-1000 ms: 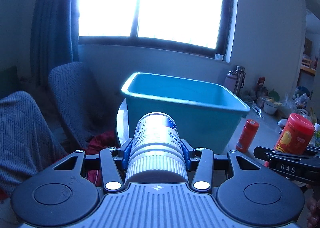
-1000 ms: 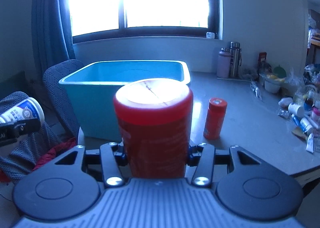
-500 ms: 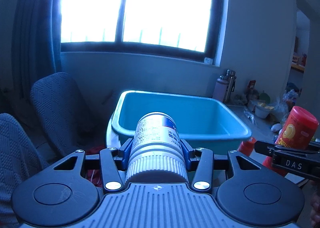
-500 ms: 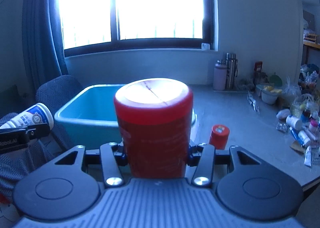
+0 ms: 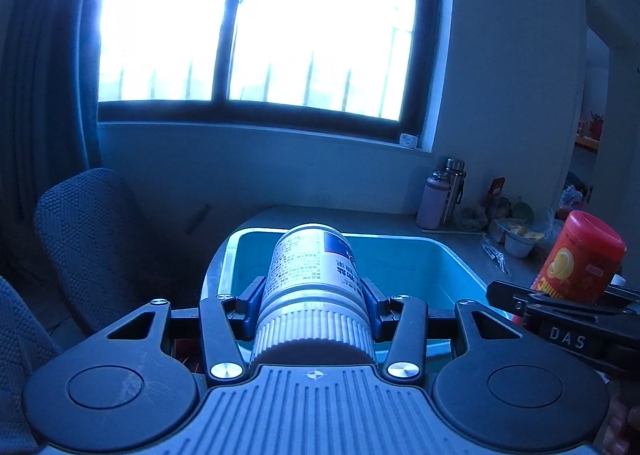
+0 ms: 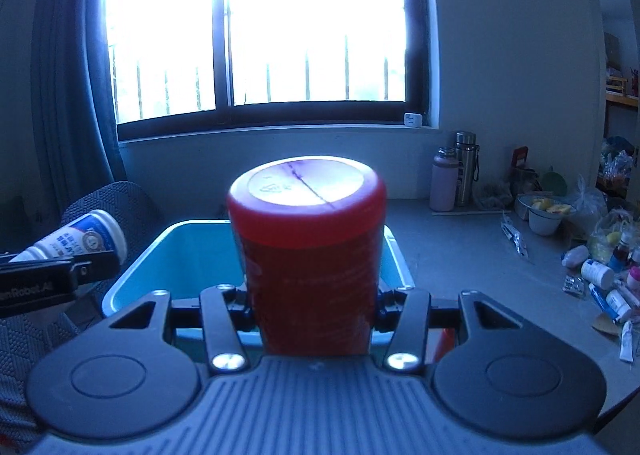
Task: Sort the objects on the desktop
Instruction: 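Lower both held items into the teal bin and open both grippers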
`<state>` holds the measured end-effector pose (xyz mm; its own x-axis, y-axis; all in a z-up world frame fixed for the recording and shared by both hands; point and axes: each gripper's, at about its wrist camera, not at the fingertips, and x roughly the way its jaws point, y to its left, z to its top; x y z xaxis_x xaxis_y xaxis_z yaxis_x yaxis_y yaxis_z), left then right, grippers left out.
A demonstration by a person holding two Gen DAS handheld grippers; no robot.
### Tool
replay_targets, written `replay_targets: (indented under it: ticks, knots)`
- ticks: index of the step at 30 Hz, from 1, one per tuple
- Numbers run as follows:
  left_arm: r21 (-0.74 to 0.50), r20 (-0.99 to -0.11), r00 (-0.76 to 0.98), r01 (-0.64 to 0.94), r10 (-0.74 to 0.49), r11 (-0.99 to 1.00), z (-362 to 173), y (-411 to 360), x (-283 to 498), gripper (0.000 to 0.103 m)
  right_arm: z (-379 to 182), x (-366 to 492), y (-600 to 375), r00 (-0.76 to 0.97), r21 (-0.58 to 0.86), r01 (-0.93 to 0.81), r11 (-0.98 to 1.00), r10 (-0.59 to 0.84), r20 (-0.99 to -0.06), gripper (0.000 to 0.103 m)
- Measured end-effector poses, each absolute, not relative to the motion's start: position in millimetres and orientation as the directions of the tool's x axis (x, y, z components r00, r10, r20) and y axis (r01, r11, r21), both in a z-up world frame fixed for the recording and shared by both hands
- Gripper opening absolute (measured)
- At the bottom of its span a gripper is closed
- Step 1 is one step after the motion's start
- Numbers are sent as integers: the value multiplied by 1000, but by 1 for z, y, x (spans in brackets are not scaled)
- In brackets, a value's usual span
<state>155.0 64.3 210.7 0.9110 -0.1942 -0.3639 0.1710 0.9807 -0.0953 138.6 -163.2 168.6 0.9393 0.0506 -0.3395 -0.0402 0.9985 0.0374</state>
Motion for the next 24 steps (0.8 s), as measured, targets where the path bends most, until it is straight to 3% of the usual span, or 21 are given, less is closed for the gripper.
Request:
replay_targets:
  ticks: [13, 24]
  knots:
    - [-90, -416, 892, 155, -179, 984, 191, 43, 243, 49, 164, 221, -163, 918, 33, -85, 996, 92, -385, 50]
    - [-72, -517, 845, 119, -139, 990, 156, 25, 316, 49, 133, 285, -170, 853, 29, -117, 993, 115, -510, 50]
